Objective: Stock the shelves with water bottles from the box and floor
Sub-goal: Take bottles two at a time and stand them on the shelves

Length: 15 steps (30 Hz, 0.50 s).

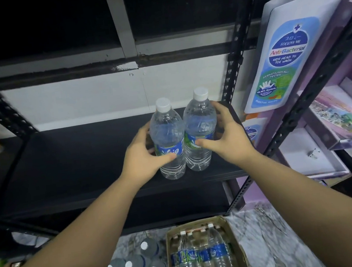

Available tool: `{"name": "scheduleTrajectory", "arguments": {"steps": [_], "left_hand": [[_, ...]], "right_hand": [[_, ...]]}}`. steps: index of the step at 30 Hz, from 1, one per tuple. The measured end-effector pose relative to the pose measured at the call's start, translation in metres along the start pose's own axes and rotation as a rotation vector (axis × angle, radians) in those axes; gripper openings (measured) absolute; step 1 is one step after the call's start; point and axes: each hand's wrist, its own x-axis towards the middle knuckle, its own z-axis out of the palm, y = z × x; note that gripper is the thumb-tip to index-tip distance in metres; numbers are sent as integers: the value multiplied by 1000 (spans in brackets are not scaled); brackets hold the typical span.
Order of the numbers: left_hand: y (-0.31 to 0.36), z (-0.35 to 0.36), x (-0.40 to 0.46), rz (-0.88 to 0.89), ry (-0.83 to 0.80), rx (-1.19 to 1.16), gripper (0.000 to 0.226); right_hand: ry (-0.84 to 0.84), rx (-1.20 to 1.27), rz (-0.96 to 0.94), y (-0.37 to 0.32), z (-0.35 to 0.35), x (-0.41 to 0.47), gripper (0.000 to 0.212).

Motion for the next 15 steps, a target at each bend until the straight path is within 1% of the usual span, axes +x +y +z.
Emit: {"name": "scheduleTrajectory", "arguments": {"steps": [2, 5, 8, 12, 15], "left_hand": [[-18, 5, -4, -36, -27, -4, 96], [-40, 20, -8, -75, -33, -34, 102], [-51, 36, -6, -86, 14, -58, 102], [-60, 46, 2, -80, 61, -83, 101], [-64, 52, 19, -79, 70, -97, 96]], "right_hand": [[25, 2, 28, 9, 9, -5, 109], [48, 1, 90, 26, 25, -11, 105], [71, -6, 127, 46, 40, -16, 104], [110, -36, 148, 65, 50, -9, 92], [119, -16, 144, 72, 47, 6, 88]]}}
